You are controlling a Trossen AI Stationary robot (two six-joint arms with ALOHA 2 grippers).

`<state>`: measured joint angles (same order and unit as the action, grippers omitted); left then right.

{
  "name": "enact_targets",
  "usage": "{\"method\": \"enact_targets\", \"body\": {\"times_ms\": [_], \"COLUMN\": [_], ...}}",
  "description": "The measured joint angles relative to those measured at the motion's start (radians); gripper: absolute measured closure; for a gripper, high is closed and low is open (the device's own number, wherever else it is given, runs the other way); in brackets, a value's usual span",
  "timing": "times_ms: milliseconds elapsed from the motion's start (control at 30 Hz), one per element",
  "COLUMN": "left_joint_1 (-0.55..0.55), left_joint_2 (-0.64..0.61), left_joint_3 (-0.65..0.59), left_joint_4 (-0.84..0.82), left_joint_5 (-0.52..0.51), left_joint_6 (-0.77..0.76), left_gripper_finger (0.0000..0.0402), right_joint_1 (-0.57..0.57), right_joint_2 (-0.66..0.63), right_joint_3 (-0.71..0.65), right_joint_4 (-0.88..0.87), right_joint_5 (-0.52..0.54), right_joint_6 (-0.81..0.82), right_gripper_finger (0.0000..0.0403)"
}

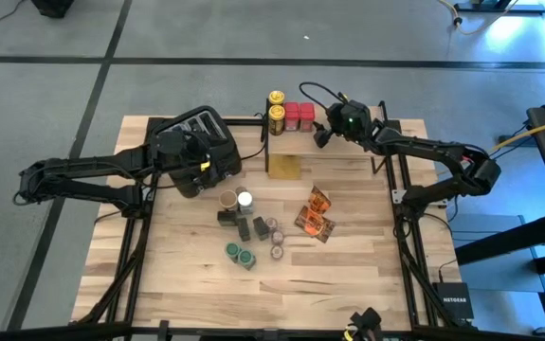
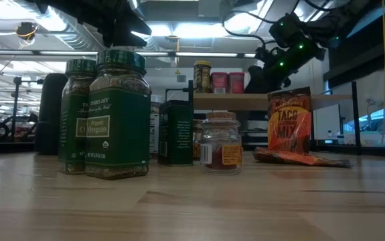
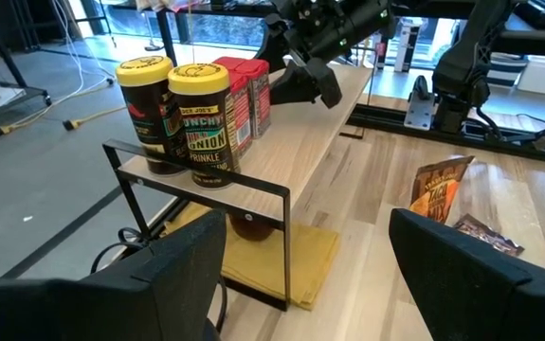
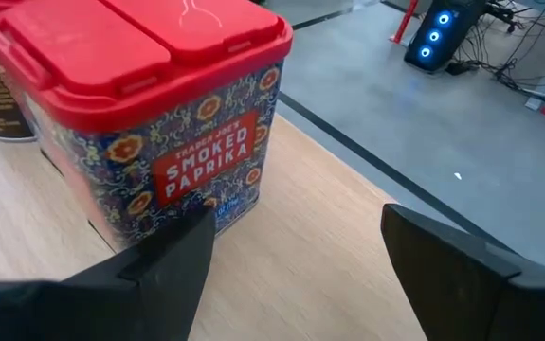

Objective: Shelf spices
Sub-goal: Put the red seasoning can on the shelf, then put the brown seasoning bottle on the shelf

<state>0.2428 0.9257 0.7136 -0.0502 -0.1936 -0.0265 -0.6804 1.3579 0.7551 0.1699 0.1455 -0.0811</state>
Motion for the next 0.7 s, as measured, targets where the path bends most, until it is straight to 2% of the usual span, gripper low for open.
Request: {"method": "enact_targets", "body": {"times_ms": [233, 333, 533, 700], "left_joint_1": [0.0, 0.0, 0.0, 0.0], "left_joint_2": [0.0, 0.0, 0.0, 0.0], "left_joint_3": [0.0, 0.0, 0.0, 0.0], "left_joint_4": [0.001, 0.0, 0.0, 0.001], "left_joint_5": [0.0, 0.0, 0.0, 0.0], "left_joint_6": [0.0, 0.006, -0.01, -0.023], "left_gripper_finger": [0.0112, 0.0112, 0.0112, 0.0112], "right_joint_1": [0.0, 0.0, 0.025, 0.158], "right_joint_2": [-0.001, -0.028, -0.196, -0.364], "right_joint_3": [0.0, 0.0, 0.0, 0.001], "right_joint_4": [0.004, -0.014, -0.165, -0.284], "right_joint_5": [-0.022, 0.016, 0.032, 0.022], "right_joint_6": [-0.002, -0.003, -0.005, 0.01], "right_gripper_finger": [0.0094, 0.0094, 0.0094, 0.0094]}}
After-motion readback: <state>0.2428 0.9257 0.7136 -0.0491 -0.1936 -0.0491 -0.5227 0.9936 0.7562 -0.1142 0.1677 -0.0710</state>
